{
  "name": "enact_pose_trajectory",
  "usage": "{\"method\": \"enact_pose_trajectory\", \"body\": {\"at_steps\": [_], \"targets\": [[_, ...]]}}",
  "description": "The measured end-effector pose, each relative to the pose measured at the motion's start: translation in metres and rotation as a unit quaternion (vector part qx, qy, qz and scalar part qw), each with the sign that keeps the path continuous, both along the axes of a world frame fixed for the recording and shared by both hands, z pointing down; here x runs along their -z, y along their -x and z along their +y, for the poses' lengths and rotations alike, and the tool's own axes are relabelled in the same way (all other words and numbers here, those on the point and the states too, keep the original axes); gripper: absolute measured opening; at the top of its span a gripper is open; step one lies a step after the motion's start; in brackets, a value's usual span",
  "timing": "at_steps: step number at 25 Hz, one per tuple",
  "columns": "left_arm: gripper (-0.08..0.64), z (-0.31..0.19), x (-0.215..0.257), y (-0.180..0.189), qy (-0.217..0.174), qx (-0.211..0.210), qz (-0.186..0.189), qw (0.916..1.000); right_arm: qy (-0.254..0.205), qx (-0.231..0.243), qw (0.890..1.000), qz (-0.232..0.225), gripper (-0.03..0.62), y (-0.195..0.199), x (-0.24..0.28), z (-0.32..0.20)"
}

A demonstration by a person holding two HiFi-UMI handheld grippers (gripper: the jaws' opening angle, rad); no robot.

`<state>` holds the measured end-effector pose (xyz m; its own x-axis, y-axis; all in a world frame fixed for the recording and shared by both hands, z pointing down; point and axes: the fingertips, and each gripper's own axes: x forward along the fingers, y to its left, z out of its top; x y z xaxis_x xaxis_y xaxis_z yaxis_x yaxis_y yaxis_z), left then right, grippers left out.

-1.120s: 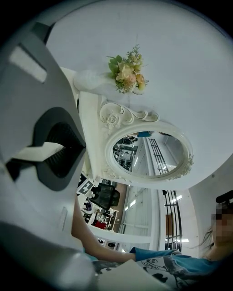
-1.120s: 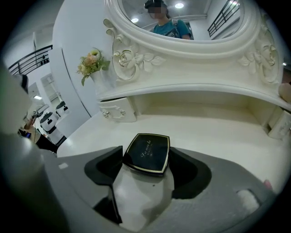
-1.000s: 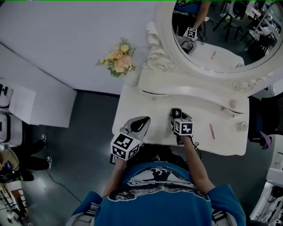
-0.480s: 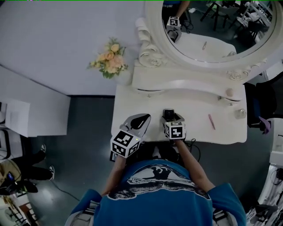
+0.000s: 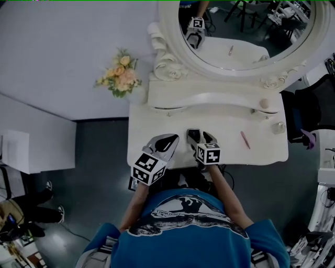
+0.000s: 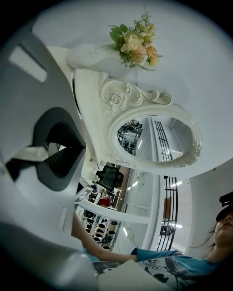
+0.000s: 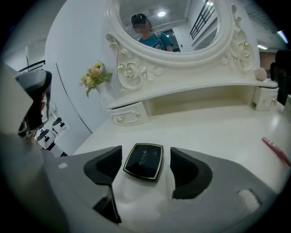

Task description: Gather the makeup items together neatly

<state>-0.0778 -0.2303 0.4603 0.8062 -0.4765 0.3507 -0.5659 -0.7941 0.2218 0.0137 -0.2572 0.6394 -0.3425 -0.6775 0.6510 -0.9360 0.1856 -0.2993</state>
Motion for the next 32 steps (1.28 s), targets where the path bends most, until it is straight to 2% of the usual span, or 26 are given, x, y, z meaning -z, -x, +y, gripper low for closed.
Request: {"method": "enact_pose_trajectory", "body": {"at_steps": [4, 9, 14, 18, 23, 26, 28, 32], "targets": [[0.014, -0.003, -0.001, -0.011, 0.002, -0.013, 0.002, 0.9999, -0.027, -0.013, 1.000, 0.008, 0.319, -0.034, 0.021, -0.001], [0.014, 0.000, -0.001, -0.035, 0.002, -0.036, 0.005, 0.9993, -0.044, -0.075, 0.996, 0.033, 0.261, -0.112, 0.033, 0.007], [0.014, 0.005, 0.000, -0.059, 0.003, -0.054, 0.005, 0.9985, -0.022, -0.123, 0.989, 0.074, 0.239, -0.197, 0.022, 0.026], [0.014, 0.005, 0.000, -0.069, 0.004, -0.053, 0.000, 0.9986, 0.011, -0.137, 0.985, 0.108, 0.214, -0.247, 0.005, 0.043], [0.014, 0.004, -0.002, -0.078, 0.007, -0.044, -0.005, 0.9990, 0.045, -0.133, 0.983, 0.116, 0.185, -0.273, -0.016, 0.058], [0.014, 0.005, -0.004, -0.083, 0.010, -0.039, -0.009, 0.9992, 0.060, -0.131, 0.983, 0.112, 0.129, -0.277, -0.027, 0.065], [0.014, 0.006, -0.005, -0.085, 0.011, -0.035, -0.011, 0.9993, 0.053, -0.138, 0.983, 0.107, 0.119, -0.280, -0.029, 0.067], [0.014, 0.009, -0.009, -0.085, 0.015, -0.025, -0.020, 0.9994, 0.036, -0.156, 0.983, 0.092, 0.049, -0.288, -0.028, 0.067]]}}
